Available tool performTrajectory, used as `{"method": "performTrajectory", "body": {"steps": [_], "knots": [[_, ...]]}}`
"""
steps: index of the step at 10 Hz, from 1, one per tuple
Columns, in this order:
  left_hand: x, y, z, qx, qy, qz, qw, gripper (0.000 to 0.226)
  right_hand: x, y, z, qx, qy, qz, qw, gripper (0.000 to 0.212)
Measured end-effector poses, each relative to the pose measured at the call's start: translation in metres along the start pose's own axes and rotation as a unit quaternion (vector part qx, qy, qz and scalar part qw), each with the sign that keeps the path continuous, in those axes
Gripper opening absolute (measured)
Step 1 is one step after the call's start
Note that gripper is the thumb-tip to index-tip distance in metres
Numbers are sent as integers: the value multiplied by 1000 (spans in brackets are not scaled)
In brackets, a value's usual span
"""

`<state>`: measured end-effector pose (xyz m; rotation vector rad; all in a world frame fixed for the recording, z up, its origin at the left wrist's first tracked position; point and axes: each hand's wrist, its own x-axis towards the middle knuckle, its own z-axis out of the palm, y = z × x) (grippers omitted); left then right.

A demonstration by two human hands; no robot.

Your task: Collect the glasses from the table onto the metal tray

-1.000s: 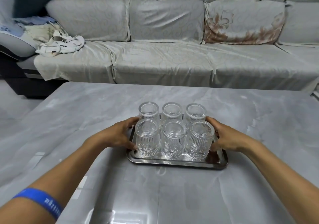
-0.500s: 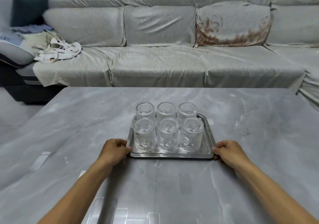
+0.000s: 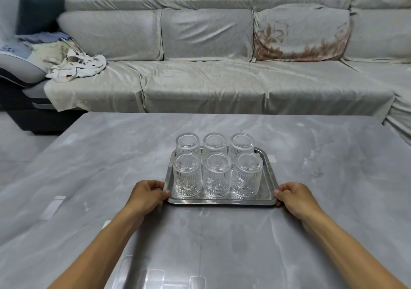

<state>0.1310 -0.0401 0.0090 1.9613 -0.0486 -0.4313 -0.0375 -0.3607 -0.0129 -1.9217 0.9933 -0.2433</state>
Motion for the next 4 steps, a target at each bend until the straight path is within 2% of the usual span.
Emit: {"method": "performTrajectory", "body": {"steps": [3,4], "knots": [[-1,-2,2,5,2,2,1000,8,-1,-1,-1,2,-12,-7,1000,18],[-2,2,2,10,34,2,999,15,-5,-8,-4,-35,4,-29,999,8]]}}
